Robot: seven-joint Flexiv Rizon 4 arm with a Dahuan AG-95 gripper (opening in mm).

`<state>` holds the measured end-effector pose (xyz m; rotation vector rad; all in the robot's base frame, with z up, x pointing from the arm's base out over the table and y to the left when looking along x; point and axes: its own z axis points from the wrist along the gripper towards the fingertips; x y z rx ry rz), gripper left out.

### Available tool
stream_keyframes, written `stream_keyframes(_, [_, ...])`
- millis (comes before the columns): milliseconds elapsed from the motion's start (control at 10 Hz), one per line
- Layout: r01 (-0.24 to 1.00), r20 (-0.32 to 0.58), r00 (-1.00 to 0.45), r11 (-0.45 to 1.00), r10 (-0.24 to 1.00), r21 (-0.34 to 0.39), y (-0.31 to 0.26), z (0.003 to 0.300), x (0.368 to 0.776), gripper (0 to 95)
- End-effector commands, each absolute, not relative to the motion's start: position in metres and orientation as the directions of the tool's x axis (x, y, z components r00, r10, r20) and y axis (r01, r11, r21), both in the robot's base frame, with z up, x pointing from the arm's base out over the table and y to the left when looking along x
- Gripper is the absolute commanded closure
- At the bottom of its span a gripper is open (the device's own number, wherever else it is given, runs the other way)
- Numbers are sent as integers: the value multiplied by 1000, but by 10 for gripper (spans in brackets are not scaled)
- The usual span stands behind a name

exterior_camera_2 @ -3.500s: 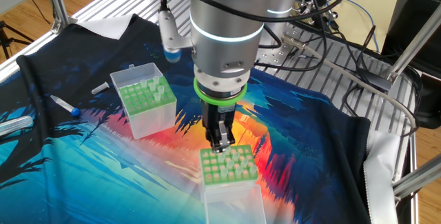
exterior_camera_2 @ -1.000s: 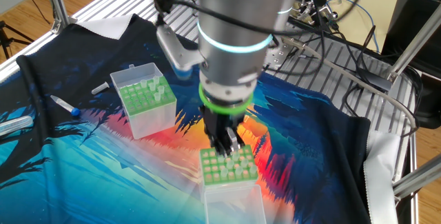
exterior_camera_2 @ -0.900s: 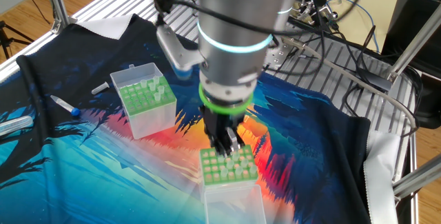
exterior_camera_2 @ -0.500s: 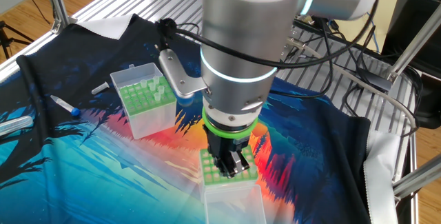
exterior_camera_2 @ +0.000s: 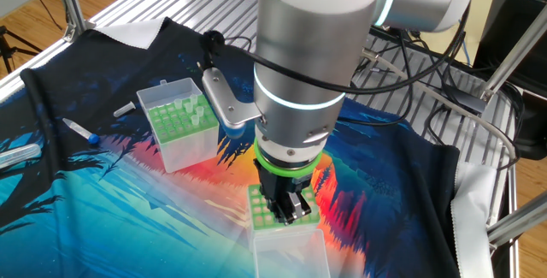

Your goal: Transfer all large pipette tips from one holder to another

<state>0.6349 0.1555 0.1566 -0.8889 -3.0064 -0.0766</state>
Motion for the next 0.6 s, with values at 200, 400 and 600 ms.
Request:
stream_keyframes(200, [535,13,-845,844,535,40,155,155,635,760])
stream_keyframes(400, [528,11,-849,848,528,37,155,154,635,760])
stream_keyframes(600, [516,11,-856,856,516,36,156,154,634,760])
